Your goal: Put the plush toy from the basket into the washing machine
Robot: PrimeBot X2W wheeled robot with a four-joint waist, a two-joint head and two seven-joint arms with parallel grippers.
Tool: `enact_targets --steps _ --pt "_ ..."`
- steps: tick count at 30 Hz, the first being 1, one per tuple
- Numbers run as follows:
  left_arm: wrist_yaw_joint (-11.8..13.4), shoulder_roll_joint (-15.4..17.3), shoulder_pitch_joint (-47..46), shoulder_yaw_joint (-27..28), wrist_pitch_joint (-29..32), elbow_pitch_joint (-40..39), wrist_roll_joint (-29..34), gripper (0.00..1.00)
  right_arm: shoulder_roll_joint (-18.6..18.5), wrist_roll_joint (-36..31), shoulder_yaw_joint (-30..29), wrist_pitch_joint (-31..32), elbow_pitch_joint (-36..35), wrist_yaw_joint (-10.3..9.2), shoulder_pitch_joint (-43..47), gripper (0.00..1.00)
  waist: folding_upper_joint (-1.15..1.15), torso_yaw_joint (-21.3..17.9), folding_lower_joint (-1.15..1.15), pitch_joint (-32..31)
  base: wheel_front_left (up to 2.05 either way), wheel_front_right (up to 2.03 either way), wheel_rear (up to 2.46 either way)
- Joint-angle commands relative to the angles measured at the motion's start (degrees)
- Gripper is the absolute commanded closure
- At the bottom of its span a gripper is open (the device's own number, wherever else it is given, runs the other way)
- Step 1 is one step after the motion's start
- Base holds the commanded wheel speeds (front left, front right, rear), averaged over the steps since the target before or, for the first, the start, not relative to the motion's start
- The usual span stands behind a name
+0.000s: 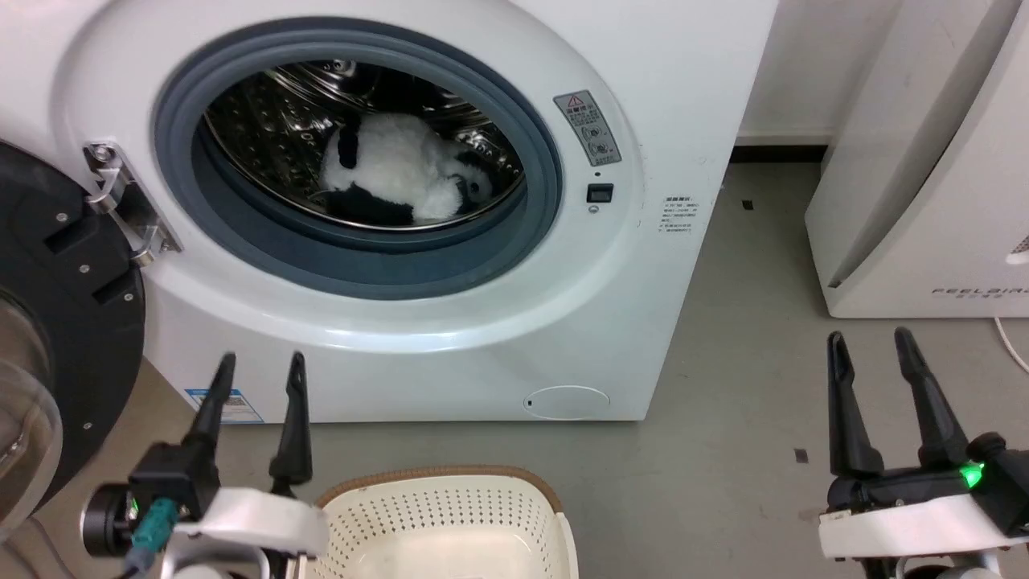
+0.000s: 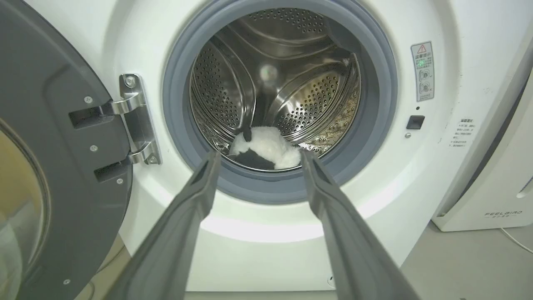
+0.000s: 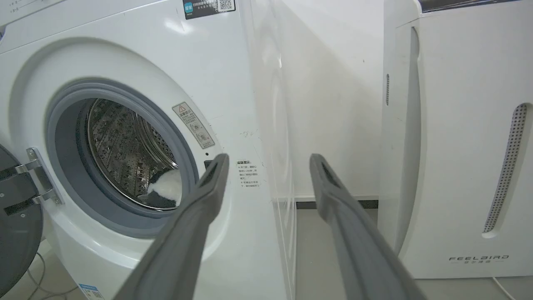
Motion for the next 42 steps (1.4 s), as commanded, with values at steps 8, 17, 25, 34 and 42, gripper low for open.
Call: enact_targets --steps 8,17,25,34,42 --pt "-0.5 -2.2 5.8 -0.4 -0.3 0.0 2.6 0.0 0.1 -0.8 0.7 -0.2 1.4 -0.04 3.2 0.0 0.0 0.7 0.01 -1.7 0.0 0.0 0.0" --pt "-0.9 -2.5 5.7 -0.2 0.0 0.0 4.0 1.0 0.0 -0.8 1.0 0.0 2.0 0.0 2.8 1.0 0.0 0.7 0.01 -1.8 0.0 0.0 0.0" --pt "-1.2 -3.0 5.7 0.3 0.7 -0.1 4.6 1.0 0.0 -1.2 1.1 0.6 2.1 0.0 2.7 1.0 0.0 0.6 0.01 -1.9 0.0 0.0 0.0" --pt "-1.7 -3.9 5.7 1.0 1.7 -0.4 5.8 1.0 0.0 -2.0 1.1 1.7 2.2 0.0 2.6 1.0 0.0 0.6 0.01 -2.1 0.0 0.0 0.0" --pt "-2.2 -4.7 5.7 1.7 2.7 -0.7 6.8 1.0 0.0 -2.7 1.2 2.6 2.3 -0.01 2.6 1.0 0.0 0.6 0.01 -2.3 0.0 0.0 0.0"
